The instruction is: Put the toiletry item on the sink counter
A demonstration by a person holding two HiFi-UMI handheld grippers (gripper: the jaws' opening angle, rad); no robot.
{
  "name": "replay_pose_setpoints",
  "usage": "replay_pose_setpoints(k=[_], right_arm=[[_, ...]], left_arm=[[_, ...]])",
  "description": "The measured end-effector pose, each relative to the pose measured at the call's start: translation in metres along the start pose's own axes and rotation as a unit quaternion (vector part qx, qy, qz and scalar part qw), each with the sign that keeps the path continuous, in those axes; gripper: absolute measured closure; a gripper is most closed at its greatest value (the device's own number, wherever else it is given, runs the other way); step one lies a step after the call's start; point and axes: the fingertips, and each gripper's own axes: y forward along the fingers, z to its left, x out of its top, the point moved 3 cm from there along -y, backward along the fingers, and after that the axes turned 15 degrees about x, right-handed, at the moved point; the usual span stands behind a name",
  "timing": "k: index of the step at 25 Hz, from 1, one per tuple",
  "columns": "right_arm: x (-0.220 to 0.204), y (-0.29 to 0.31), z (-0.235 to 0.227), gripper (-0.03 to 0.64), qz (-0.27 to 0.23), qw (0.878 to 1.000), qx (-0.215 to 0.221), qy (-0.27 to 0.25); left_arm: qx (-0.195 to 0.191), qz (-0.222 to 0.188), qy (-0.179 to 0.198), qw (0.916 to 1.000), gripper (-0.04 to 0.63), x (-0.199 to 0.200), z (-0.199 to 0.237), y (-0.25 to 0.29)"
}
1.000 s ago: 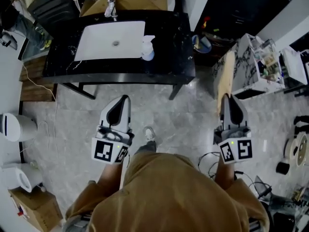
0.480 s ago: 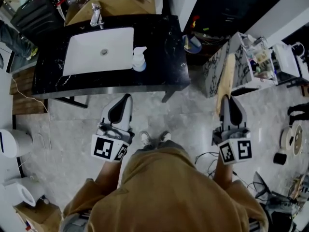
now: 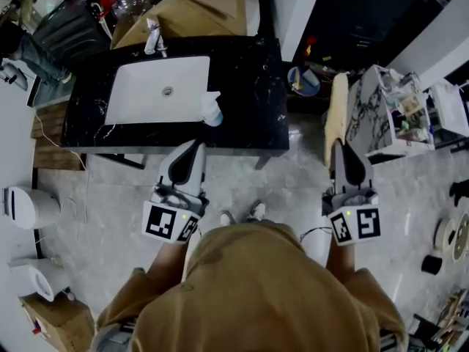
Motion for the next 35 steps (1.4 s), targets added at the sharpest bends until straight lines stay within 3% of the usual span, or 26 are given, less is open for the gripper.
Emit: replay_pose_setpoints(k=[6, 23, 31, 35], right_arm=[[0.0, 0.021, -0.018, 0.596, -0.016, 0.999, 0.033, 0.002], [-0.039, 0.087, -0.009, 0.595, 0.002, 0.996, 0.089, 0.028], [-0.065, 0.123, 0.001, 0.595, 0.027, 0.994, 0.098, 0.033], [-0.081, 0.138, 0.0, 0.595, 0.031, 0.993, 0.095, 0.06]], left_arm=[[0.03, -0.025, 0.022, 0.999, 0.591, 0.014, -0.003, 0.015], [0.084, -0.014, 0.067, 0.9941, 0.591, 0.016, 0.019, -0.012], [0.086, -0.037, 0.027, 0.9952, 0.591, 0.026, 0.027, -0.03], [0.101, -0.003, 0.056, 0.9933, 0.592, 0.012, 0.038, -0.043]])
